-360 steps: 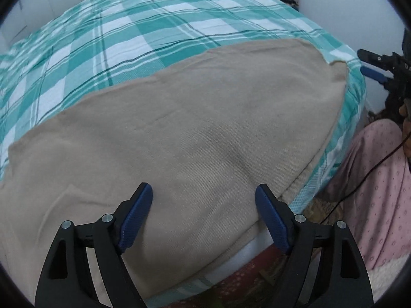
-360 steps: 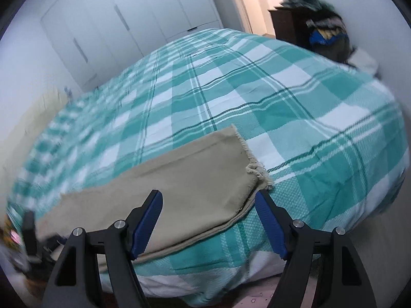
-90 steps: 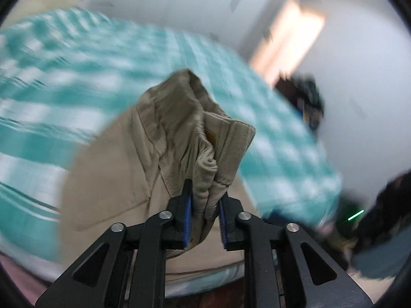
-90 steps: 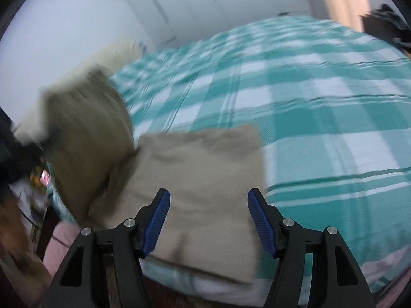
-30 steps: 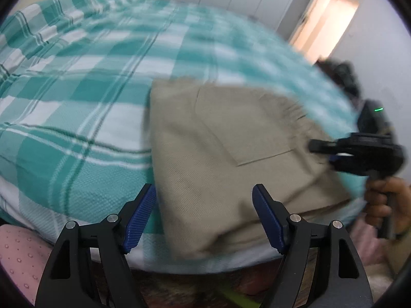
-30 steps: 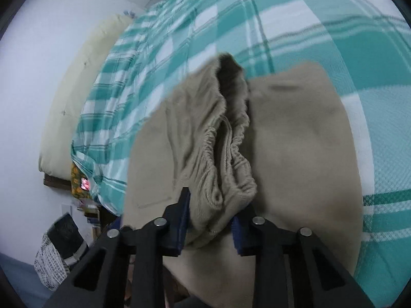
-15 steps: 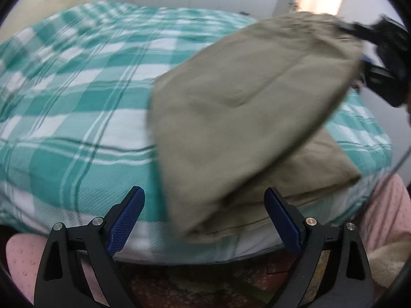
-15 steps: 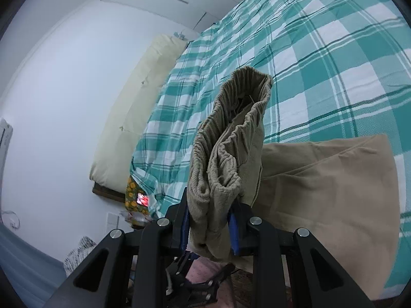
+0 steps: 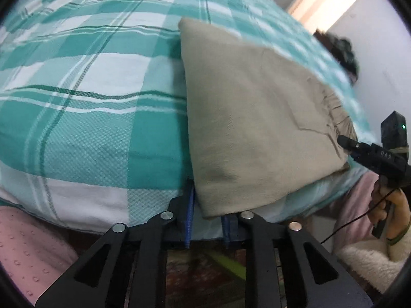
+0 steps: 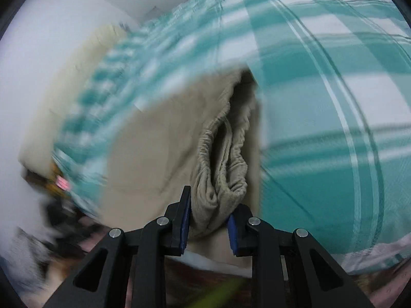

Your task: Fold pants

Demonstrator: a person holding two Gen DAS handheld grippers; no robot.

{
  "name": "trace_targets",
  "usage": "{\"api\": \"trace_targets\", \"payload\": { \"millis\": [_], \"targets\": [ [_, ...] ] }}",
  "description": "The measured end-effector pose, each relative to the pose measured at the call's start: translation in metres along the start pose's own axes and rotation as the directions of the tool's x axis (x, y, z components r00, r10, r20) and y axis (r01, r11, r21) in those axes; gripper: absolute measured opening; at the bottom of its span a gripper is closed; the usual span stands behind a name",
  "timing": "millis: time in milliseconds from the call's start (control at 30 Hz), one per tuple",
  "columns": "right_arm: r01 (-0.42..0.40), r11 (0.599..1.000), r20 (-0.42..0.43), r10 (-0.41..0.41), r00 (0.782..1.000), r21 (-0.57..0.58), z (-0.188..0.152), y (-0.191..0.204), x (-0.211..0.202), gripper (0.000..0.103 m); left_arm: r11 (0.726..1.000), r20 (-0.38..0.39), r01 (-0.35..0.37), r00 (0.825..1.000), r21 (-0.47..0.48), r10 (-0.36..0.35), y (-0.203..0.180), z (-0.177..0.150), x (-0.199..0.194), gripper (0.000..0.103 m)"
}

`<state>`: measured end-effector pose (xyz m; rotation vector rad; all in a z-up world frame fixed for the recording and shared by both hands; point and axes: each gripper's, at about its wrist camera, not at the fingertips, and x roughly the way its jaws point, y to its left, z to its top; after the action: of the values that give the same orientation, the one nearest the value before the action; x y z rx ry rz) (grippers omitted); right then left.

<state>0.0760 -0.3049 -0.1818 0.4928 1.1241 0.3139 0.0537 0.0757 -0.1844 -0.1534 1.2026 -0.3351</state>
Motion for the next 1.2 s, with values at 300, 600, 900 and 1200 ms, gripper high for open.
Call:
{"api": "trace_targets", "payload": {
  "millis": [300,600,900,1200],
  "targets": [
    [0.236,0.952,0.155,-0.208,0.966,-0.196,0.011,0.022,-0.061,0.048,0.987,0.098,-0.129,0.988,0.101,0.119,-0.008,-0.014,-0.075,0.069],
    [0.144,0.902,0.093,-0.116,0.989,-0.407,-0.002,0.063,-0.023,0.048,0.956,0.130,-0.195,0.977,0.221,0.169,-0.067,0.018,-0.023,0.071],
    [0.177,0.910,0.097,-0.152,0.984,-0.375,-0.016,0.045,-0.001,0.048,0.931,0.071,-0.278,0.961,0.235,0.268,-0.068,0.009,0.018,0.074],
    [0.197,0.903,0.111,-0.167,0.980,-0.383,-0.016,0.048,0.007,0.049,0.934,0.065,-0.273,0.962,0.231,0.265,-0.070,0.008,0.018,0.075]
  ]
}}
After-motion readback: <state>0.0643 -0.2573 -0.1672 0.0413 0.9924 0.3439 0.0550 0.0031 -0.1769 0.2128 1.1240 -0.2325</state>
